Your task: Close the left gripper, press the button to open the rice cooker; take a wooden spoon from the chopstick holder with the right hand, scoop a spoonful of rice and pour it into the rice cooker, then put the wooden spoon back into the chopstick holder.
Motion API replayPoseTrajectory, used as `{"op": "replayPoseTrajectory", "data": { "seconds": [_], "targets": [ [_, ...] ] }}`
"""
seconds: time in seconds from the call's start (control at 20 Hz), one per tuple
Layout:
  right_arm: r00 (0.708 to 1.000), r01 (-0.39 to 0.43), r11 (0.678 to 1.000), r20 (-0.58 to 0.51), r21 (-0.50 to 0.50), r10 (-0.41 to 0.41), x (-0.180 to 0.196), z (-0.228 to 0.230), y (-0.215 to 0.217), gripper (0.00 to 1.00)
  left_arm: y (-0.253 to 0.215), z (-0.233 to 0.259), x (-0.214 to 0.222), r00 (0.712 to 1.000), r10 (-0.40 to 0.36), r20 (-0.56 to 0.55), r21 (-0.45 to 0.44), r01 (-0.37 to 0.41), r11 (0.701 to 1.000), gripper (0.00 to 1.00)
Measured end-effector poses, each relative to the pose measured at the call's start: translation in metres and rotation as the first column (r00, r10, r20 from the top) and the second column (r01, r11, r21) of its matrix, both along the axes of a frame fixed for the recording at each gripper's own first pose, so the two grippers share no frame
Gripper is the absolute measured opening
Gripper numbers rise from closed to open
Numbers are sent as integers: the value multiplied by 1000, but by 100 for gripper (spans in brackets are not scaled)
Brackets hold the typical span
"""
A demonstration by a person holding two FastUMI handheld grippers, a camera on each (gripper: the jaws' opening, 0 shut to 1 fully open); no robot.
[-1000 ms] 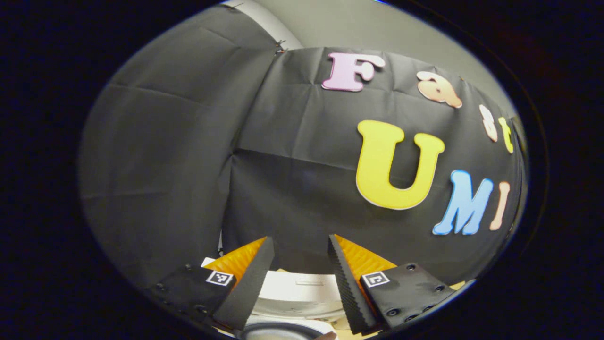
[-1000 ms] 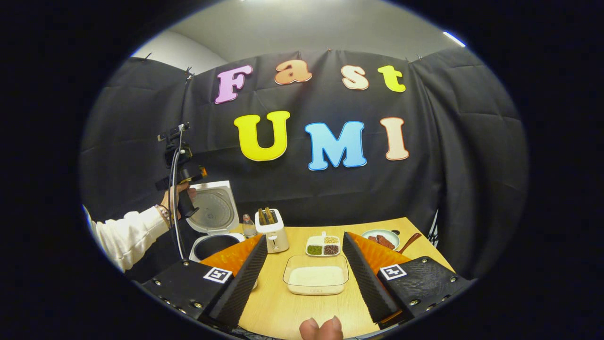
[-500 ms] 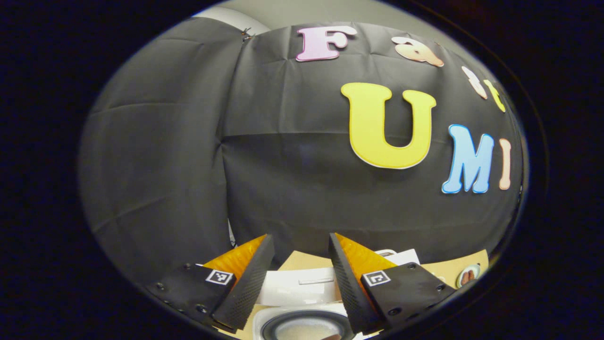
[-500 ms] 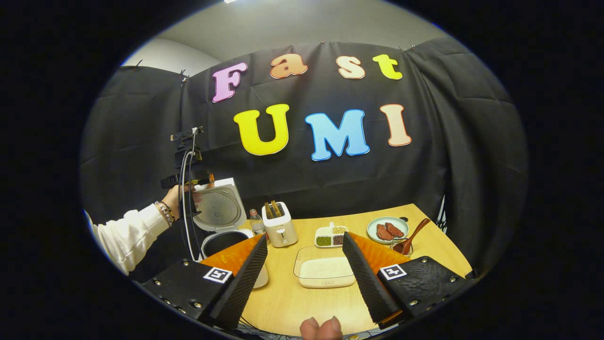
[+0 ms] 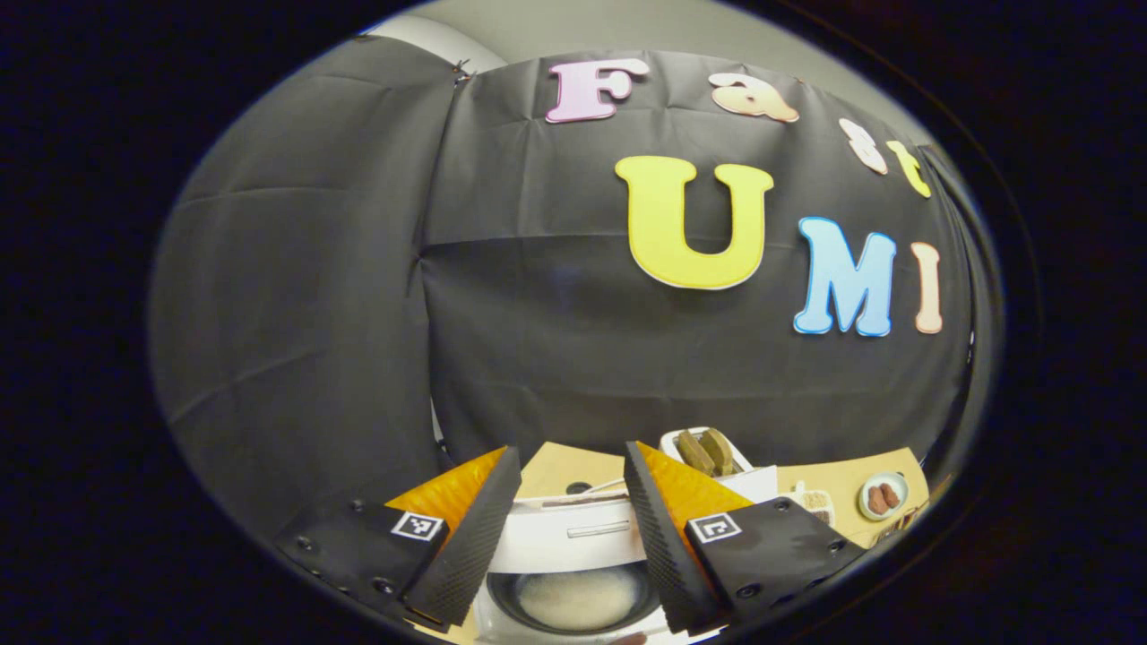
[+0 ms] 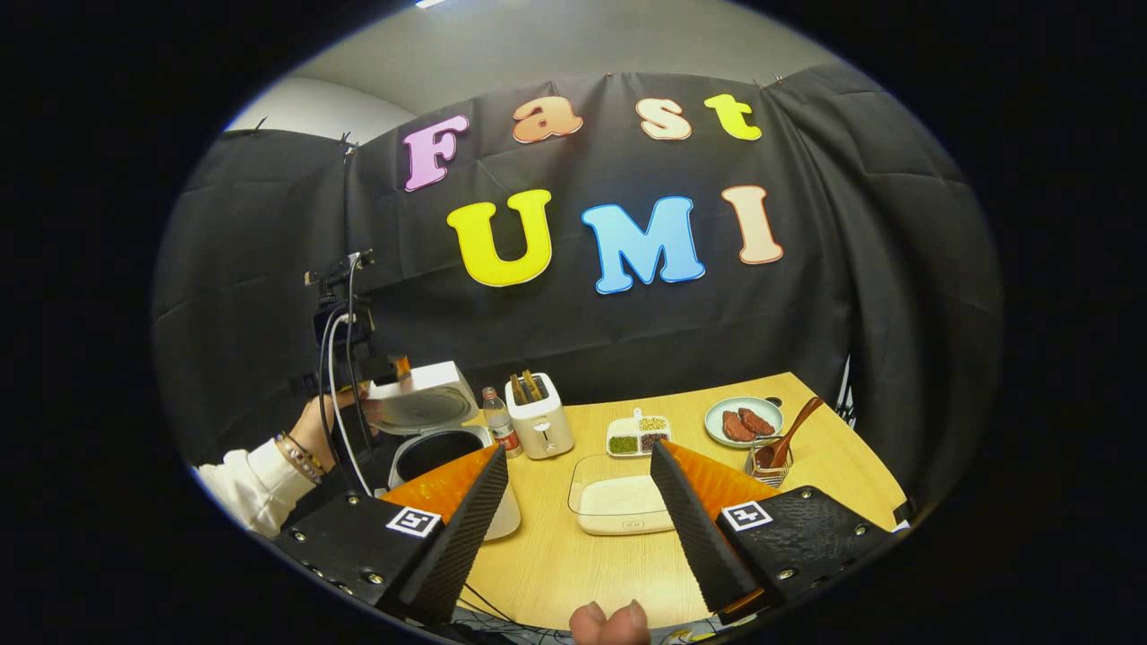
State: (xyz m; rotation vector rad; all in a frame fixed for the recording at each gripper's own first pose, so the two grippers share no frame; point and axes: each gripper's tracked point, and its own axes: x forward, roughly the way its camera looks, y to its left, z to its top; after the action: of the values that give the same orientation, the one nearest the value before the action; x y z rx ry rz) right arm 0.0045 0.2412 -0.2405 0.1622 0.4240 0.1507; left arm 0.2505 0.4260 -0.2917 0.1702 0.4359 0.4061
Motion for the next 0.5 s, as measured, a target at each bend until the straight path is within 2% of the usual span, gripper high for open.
{"op": "replayPoseTrajectory", "data": {
  "seconds": [0.2,0.35,0.4,0.5],
  "targets": [
    [1000,8,1000,-8,2,-8,-8,-3,-1,98,-12,-36,-42,999,0,-36,-15,-1,1000,84],
    [1000,14,1000,-16,10,-14,-12,-6,-2,98,-17,-70,-67,994,20,-107,-66,-27,997,84],
    [1000,16,1000,-18,9,-15,-13,-8,-3,98,-17,-79,-75,992,29,-119,-66,-37,997,86],
    [999,18,1000,-27,9,-17,-16,-11,-3,98,-21,-98,-85,989,29,-144,-43,-36,998,83]
  ]
}}
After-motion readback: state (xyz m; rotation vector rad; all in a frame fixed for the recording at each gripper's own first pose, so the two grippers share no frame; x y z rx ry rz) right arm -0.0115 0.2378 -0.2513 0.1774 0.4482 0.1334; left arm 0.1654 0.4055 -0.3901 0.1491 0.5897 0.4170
